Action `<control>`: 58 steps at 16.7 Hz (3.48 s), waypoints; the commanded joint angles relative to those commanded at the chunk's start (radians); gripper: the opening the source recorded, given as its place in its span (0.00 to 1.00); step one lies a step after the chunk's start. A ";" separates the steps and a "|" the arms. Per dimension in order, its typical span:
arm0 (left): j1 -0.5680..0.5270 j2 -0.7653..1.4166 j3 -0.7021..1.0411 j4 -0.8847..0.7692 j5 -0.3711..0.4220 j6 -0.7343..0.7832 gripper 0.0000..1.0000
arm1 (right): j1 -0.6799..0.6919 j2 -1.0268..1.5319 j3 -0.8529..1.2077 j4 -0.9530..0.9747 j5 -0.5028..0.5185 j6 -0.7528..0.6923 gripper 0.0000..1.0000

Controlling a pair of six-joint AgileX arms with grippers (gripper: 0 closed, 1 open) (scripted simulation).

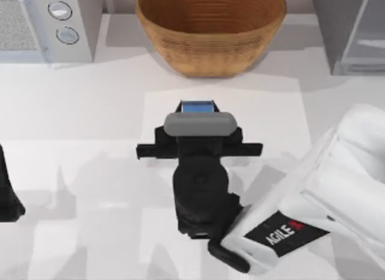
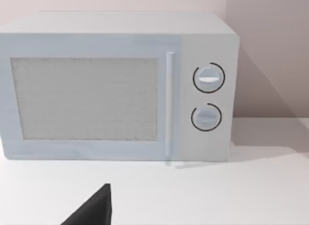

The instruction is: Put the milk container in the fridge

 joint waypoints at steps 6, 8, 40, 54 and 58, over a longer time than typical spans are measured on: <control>0.000 0.000 0.000 0.000 0.000 0.000 1.00 | -0.002 -0.242 -0.022 -0.226 0.005 0.002 0.00; 0.000 0.000 0.000 0.000 0.000 0.000 1.00 | -0.002 -0.246 -0.022 -0.230 0.005 0.002 0.00; 0.000 0.000 0.000 0.000 0.000 0.000 1.00 | -0.982 -2.262 -0.981 -1.266 -1.006 -0.025 0.00; 0.000 0.000 0.000 0.000 0.000 0.000 1.00 | -1.070 -1.681 -0.675 -0.891 -1.082 -0.016 0.00; 0.000 0.000 0.000 0.000 0.000 0.000 1.00 | -1.131 -1.199 -0.480 -0.649 -1.131 -0.015 0.00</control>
